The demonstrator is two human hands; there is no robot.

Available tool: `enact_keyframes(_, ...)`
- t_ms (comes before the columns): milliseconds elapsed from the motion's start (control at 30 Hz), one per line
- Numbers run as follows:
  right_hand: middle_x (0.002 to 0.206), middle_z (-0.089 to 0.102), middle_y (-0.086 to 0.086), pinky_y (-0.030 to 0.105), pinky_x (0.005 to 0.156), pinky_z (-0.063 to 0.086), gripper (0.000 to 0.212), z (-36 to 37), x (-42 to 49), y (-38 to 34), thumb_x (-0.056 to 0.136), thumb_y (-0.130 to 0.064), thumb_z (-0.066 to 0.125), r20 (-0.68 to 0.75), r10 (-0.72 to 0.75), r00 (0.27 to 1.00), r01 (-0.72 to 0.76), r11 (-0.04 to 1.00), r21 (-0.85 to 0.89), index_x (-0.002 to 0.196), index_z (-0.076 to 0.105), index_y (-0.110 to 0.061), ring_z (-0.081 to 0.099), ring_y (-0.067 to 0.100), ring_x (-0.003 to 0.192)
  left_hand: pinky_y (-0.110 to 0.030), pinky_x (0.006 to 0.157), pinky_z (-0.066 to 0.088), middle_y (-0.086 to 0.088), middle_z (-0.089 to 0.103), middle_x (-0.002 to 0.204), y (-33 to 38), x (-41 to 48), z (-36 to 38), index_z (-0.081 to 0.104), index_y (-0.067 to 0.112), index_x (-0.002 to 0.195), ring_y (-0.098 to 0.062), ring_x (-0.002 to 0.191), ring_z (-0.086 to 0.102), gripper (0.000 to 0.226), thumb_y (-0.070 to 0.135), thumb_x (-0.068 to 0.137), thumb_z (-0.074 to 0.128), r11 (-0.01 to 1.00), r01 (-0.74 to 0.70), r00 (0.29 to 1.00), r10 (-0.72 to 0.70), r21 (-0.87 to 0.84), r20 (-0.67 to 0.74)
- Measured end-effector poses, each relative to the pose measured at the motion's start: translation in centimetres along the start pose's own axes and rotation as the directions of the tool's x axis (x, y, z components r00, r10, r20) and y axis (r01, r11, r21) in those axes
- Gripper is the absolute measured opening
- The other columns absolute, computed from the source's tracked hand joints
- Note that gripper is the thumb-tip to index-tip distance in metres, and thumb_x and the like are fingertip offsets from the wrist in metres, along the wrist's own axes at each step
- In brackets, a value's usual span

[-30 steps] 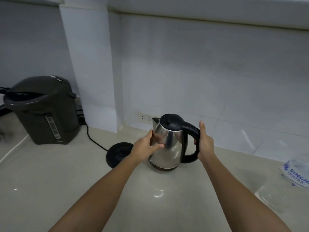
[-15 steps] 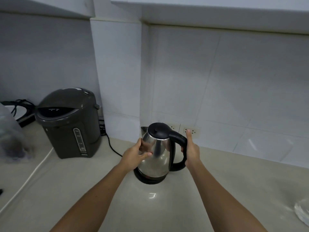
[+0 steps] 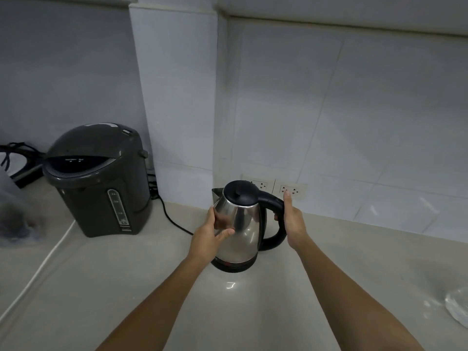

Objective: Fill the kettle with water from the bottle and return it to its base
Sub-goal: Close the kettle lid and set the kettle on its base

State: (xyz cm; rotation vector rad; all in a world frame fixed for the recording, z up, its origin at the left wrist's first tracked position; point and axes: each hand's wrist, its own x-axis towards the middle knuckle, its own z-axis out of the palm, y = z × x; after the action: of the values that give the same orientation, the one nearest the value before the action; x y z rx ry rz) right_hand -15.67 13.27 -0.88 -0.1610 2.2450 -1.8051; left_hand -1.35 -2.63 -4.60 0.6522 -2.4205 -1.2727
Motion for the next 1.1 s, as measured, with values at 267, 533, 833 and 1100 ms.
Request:
enact_keyframes(267,0.101,0.058,0.003,0.036,0.081,0.049,0.035,-0.5,-1.9,1.7,0.098,-0.021,0.04,-0.236,-0.395,0.888,0.287,0.877,-0.386,0.131,0.051,-0.022,0.059,0.023,0.091,-0.035,0.102,0.044,-0.002,0.057,0.136,-0.2,-0.3,0.0,0.019,0.016,0.154,-0.024,0.126,0.053,0.083,0.041,0.089,0.064,0.999,0.008,1.0,-0.008,0.043,0.005)
enact_keyframes(533,0.123,0.051,0.002,0.03,0.083,0.043,0.064,-1.5,-4.0,3.4,0.093,-0.015,0.046,0.023,-0.439,0.898,0.381,0.751,-0.54,0.148,0.026,-0.04,0.056,0.022,0.101,-0.035,0.105,0.041,-0.006,0.053,0.141,-0.2,-0.6,0.1,0.012,0.016,0.155,-0.027,0.13,0.049,0.085,0.04,0.09,0.062,0.997,0.007,1.0,-0.007,0.074,0.002)
enact_keyframes(833,0.129,0.053,0.005,0.027,0.088,0.041,0.067,-1.5,-4.4,3.2,0.086,-0.006,0.05,0.007,-0.432,0.902,0.38,0.784,-0.49,0.146,0.034,-0.032,0.055,0.024,0.111,-0.035,0.106,0.04,-0.007,0.052,0.142,0.1,-0.9,-0.1,0.012,0.015,0.155,-0.028,0.131,0.048,0.085,0.04,0.09,0.062,0.996,0.029,0.999,-0.031,0.085,0.024)
enact_keyframes(1100,0.156,0.032,0.0,0.04,0.113,0.034,0.064,-4.8,-3.5,1.9,0.095,-0.021,0.047,0.19,-0.381,0.905,0.404,0.626,-0.667,0.152,0.02,-0.03,0.032,0.021,0.142,-0.05,0.113,0.034,-0.01,0.017,0.161,2.1,0.1,-0.2,0.003,0.015,0.154,-0.03,0.145,0.028,0.088,0.062,0.09,0.04,0.99,-0.01,0.993,0.027,0.138,-0.118)
